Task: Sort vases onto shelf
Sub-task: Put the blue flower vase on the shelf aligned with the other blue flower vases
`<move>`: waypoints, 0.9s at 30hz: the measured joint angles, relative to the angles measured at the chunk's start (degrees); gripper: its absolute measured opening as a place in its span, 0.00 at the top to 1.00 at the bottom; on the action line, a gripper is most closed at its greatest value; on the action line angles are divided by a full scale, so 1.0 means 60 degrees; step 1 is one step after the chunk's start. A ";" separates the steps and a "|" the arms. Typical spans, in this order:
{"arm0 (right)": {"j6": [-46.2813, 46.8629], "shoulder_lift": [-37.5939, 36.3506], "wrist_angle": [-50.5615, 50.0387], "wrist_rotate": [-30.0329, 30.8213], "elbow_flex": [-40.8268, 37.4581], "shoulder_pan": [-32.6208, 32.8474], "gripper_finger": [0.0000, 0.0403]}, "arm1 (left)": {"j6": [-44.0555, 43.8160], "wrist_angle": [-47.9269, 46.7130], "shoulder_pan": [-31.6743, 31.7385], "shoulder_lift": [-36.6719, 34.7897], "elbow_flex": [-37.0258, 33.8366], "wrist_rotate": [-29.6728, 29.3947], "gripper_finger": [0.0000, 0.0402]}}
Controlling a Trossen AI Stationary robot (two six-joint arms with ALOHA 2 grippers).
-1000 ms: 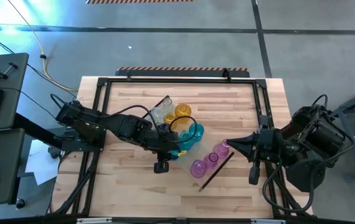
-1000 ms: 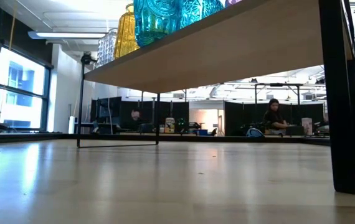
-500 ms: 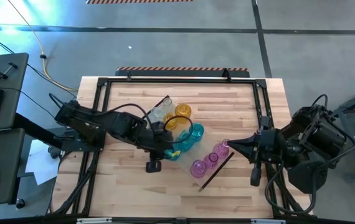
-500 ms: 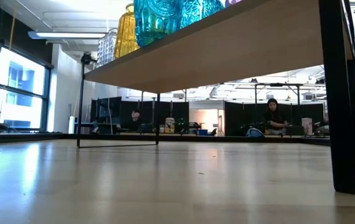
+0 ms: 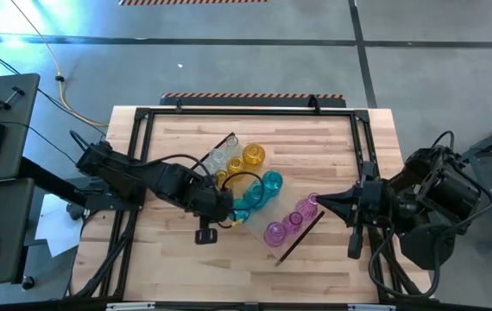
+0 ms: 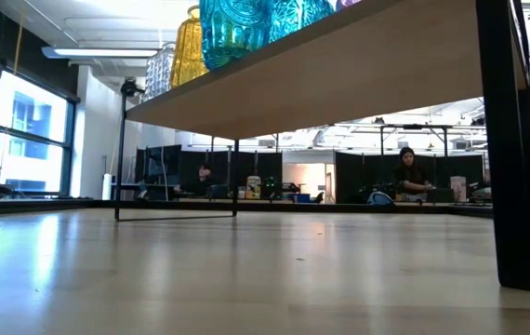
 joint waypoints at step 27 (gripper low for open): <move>0.0076 -0.0004 0.0004 0.0333 0.0000 0.0291 1.00 | -0.0581 0.0274 0.0006 0.0568 -0.0181 -0.0323 1.00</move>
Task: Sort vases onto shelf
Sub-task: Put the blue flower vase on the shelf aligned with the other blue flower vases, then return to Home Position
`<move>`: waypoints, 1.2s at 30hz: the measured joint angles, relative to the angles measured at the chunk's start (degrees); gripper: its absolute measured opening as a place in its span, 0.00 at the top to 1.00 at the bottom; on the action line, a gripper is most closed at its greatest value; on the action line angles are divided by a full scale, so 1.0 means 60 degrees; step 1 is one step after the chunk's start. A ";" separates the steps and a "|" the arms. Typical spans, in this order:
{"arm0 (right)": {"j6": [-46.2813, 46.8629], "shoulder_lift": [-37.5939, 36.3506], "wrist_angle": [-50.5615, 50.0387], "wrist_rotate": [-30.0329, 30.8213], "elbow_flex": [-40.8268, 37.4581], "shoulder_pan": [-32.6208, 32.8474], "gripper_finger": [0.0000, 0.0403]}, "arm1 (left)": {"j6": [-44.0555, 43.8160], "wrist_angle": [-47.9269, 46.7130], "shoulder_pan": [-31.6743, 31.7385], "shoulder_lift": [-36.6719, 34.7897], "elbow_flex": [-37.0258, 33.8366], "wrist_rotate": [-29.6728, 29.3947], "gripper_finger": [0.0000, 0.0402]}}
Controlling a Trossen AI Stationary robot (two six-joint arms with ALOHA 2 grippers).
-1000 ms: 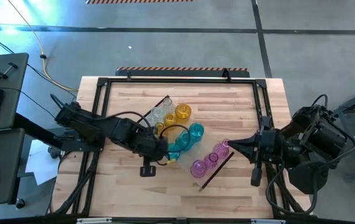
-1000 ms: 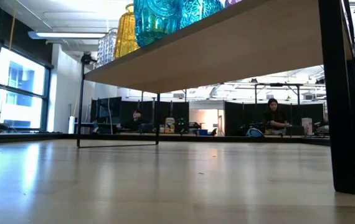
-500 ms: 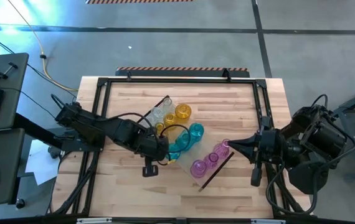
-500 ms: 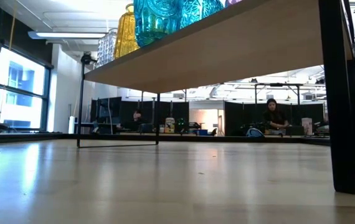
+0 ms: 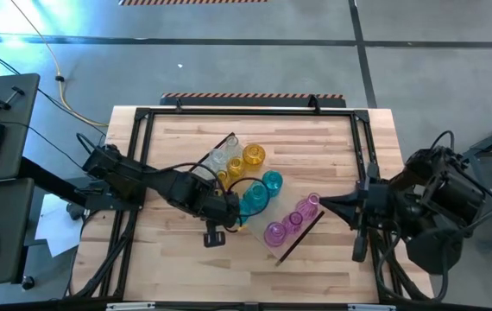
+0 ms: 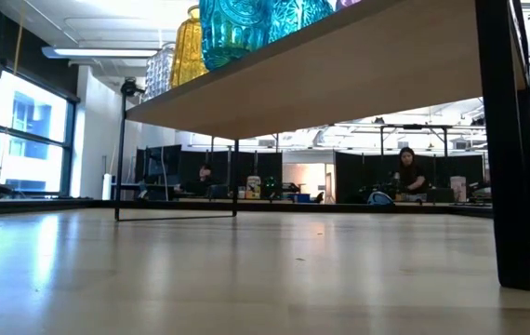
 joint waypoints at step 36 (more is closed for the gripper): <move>-0.0044 0.0000 0.0000 0.0231 0.0000 0.0200 1.00 | -0.1242 -0.0471 -0.0280 -0.1136 0.0598 -0.1752 1.00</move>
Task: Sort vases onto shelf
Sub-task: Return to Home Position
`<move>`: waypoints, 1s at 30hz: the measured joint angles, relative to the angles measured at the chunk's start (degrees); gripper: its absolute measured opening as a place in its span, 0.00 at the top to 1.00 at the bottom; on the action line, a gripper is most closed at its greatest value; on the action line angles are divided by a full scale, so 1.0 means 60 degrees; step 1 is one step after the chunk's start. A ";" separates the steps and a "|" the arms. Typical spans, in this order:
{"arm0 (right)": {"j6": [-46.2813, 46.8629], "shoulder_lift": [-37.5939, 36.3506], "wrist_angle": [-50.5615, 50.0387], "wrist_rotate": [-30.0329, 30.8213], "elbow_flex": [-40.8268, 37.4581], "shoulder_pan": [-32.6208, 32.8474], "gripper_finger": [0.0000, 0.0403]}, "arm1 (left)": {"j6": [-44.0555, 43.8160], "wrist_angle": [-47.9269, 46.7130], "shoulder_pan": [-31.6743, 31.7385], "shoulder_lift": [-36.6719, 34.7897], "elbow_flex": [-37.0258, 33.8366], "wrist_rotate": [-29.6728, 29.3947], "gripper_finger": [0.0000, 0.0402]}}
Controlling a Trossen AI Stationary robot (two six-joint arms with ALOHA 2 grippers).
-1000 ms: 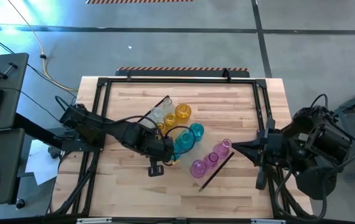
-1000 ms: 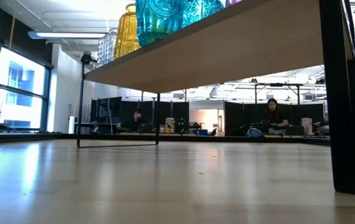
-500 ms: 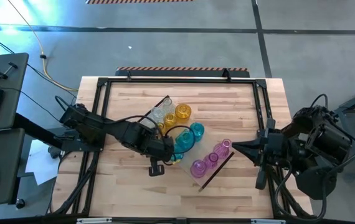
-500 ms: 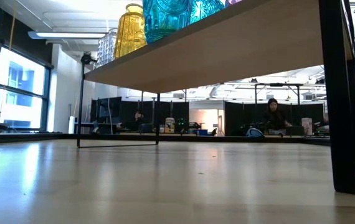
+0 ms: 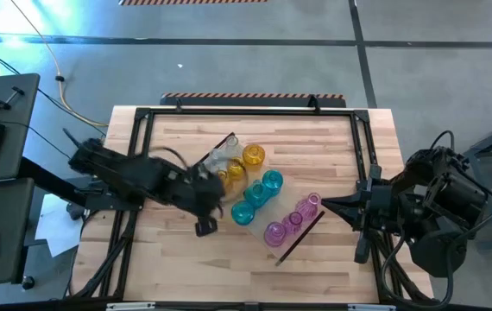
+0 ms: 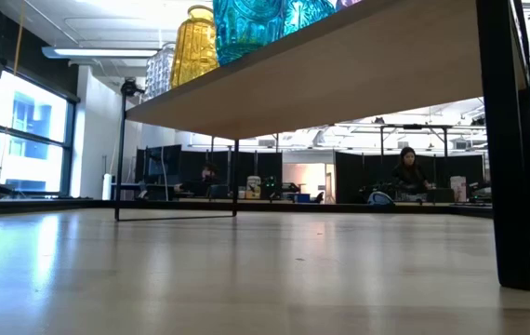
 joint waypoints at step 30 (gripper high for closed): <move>0.4055 -0.3132 -0.1951 0.2157 -0.3692 0.2336 1.00 | -0.1785 -0.0699 -0.2757 -0.5533 -0.3070 -0.4771 1.00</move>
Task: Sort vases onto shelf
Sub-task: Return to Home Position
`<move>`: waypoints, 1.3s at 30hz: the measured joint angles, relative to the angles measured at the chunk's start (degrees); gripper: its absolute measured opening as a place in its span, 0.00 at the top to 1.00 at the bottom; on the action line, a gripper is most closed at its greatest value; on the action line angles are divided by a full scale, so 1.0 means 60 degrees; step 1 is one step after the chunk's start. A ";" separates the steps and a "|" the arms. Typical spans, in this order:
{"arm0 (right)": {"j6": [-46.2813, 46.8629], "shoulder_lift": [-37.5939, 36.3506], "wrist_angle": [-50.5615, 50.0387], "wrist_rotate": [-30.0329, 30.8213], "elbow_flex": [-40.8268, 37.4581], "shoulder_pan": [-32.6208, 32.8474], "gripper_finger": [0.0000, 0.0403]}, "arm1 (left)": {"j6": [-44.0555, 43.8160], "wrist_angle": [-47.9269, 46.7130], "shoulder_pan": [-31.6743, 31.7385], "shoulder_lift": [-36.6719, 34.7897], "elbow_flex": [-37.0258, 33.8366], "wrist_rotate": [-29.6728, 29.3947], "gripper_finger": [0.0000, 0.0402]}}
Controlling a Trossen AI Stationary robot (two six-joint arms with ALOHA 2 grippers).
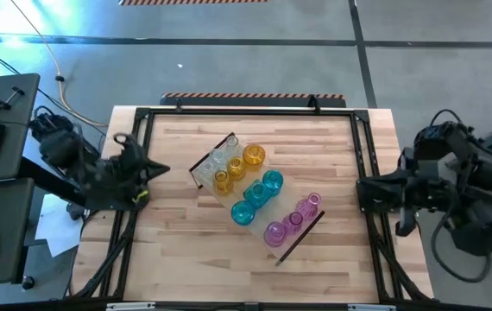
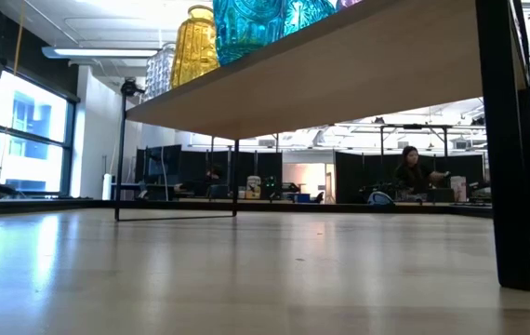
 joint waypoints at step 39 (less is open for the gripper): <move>0.2231 -0.1152 0.1902 0.0071 -0.6115 0.0204 1.00 | -0.1401 0.4510 -0.4524 -0.3233 -0.7714 -0.3669 0.99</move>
